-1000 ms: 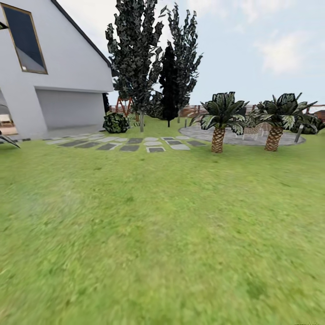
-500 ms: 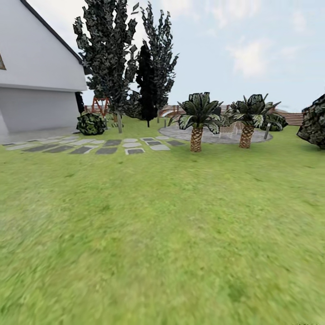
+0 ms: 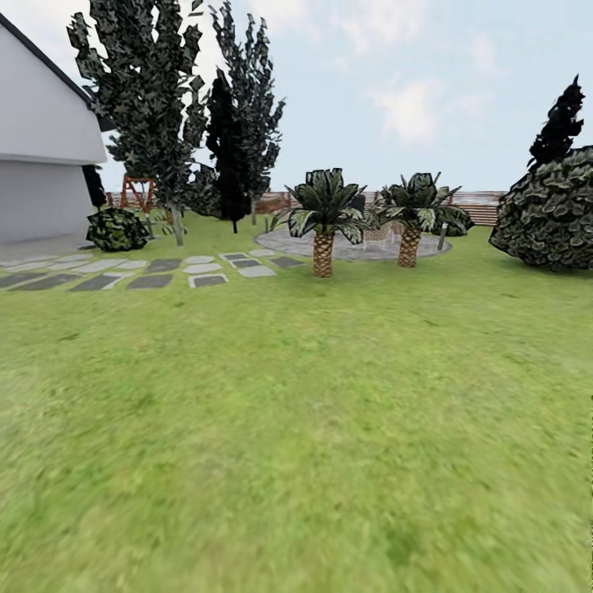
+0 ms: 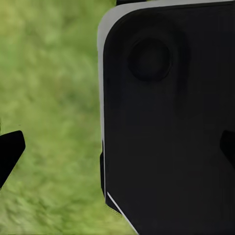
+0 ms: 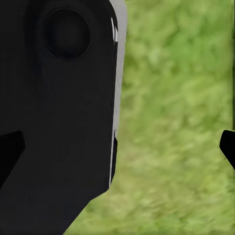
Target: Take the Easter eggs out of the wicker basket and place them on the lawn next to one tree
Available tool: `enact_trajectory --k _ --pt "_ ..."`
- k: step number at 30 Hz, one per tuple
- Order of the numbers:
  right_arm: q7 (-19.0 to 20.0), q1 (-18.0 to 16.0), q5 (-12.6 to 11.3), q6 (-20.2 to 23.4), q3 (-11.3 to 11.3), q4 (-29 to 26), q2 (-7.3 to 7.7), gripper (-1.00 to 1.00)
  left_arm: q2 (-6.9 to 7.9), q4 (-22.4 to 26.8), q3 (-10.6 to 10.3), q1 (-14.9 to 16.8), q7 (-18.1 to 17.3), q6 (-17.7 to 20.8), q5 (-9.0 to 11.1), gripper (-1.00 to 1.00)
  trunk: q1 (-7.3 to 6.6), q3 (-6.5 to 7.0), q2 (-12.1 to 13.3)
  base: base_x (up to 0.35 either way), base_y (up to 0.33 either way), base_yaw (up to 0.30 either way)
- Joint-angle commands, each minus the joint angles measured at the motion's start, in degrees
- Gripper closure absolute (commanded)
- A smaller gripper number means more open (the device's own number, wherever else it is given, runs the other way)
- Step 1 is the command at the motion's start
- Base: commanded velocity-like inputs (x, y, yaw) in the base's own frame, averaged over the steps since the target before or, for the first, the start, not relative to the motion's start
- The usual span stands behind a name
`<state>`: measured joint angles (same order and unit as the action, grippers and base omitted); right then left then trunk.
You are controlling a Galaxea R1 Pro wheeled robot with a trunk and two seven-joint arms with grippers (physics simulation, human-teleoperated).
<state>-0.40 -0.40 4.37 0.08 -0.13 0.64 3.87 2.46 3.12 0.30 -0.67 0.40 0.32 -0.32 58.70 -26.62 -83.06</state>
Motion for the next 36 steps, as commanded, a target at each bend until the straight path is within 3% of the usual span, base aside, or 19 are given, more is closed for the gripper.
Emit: enact_trajectory --k 1,14,36 --pt "0.0 0.0 0.5 0.0 -0.1 0.1 0.00 -1.00 0.00 0.1 0.0 0.0 0.0 0.0 0.0 -1.00 0.03 -0.04 0.0 0.294 -0.118 -0.071" --pt "0.0 0.0 0.5 0.0 -0.1 0.1 -0.01 -1.00 0.00 0.1 0.0 0.0 0.0 0.0 0.0 -1.00 0.03 -0.04 0.0 0.294 -0.118 0.071" --pt "0.0 0.0 0.5 -0.2 0.0 0.1 0.00 -1.00 0.00 0.1 -0.1 0.0 0.0 0.0 0.0 -1.00 0.03 -0.04 0.0 0.294 -0.122 -0.269"
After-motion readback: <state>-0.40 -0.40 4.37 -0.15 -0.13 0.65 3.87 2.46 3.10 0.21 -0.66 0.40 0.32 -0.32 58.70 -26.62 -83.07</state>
